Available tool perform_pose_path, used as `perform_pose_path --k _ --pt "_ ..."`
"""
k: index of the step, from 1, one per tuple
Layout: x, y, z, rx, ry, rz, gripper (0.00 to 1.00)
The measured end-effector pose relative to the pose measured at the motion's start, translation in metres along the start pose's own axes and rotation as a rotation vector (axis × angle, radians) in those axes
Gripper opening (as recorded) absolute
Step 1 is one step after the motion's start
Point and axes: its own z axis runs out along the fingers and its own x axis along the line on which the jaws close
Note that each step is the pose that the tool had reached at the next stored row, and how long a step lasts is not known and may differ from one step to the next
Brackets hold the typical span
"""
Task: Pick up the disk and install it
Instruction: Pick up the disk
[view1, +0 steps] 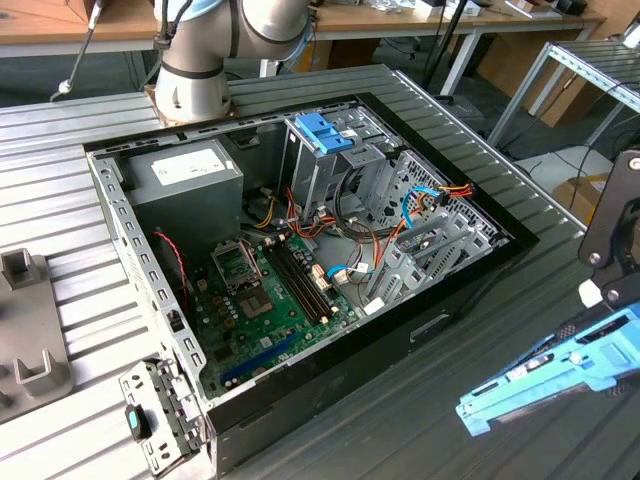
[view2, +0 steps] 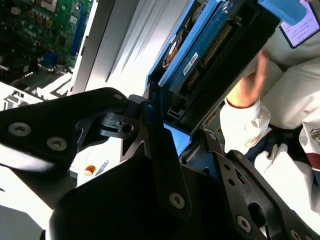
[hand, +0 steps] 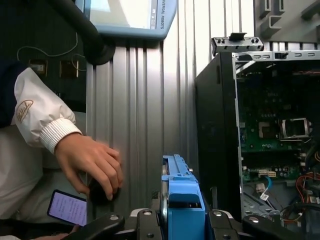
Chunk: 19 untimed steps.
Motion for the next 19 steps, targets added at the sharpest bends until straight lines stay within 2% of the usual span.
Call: perform_pose_path --k 1,3,4,8,11,13,14,18,19 --pt "-0.0044 -0.006 0.0009 -0.0007 0.0002 0.0 0.37" --pt "-0.01 -0.0129 0.0022 -0.0016 0.0006 0.0 0.37" --pt "-0.0156 -0.0183 0.0034 -0.0022 0.0007 0.0 0.37" --pt "-0.0299 -0.028 0.0061 -0.0027 0.0018 0.0 0.37" --pt "-0.0507 -0.041 0.0103 -0.0031 0.0038 0.0 0.37" --pt "-0.0589 -0.0461 0.012 -0.0033 0.0048 0.0 0.37" --pt "-0.0652 -0.0501 0.0133 -0.0033 0.0054 0.0 0.37" --pt "-0.0806 -0.06 0.0165 -0.0035 0.0066 0.001 0.37" --pt "-0.0876 -0.0656 0.0179 -0.0035 0.0073 0.001 0.37"
